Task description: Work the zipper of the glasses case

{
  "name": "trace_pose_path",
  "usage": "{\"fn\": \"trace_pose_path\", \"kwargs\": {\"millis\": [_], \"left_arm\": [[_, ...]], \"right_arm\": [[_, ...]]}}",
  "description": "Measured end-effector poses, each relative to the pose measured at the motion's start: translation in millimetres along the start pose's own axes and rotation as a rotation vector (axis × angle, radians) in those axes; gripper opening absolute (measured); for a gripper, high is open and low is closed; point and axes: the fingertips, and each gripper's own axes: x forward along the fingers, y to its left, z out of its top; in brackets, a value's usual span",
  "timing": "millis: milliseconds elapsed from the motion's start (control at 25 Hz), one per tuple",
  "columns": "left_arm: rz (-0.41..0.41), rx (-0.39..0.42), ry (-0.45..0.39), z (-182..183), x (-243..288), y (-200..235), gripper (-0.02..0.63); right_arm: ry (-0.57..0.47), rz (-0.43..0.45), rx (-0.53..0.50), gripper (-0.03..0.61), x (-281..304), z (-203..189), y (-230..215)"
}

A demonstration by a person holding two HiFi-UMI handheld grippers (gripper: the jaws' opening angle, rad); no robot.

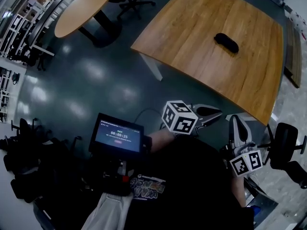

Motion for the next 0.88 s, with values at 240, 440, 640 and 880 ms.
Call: {"fn": "trace_pose_path", "kwargs": {"millis": [240,440,640,880], "left_arm": [[-0.020,0.037,0.026,-4,1,-3,0.000],[-0.033,0.042,0.030,-1,3,-5,0.000],[-0.039,0.039,0.023,2,5,-7,0.000],[-0.056,0.036,0.038,-3,6,-13,0.000]], "right_arm": [[-0.010,0.005,-0.001,0.006,3,-4,2],[-0.020,0.006,-0.003,0.005,3,1,2],[-0.022,0.010,-0.010,0.005,3,5,2],[0.000,0.002,-0.013,0.005,0,3,5]]}}
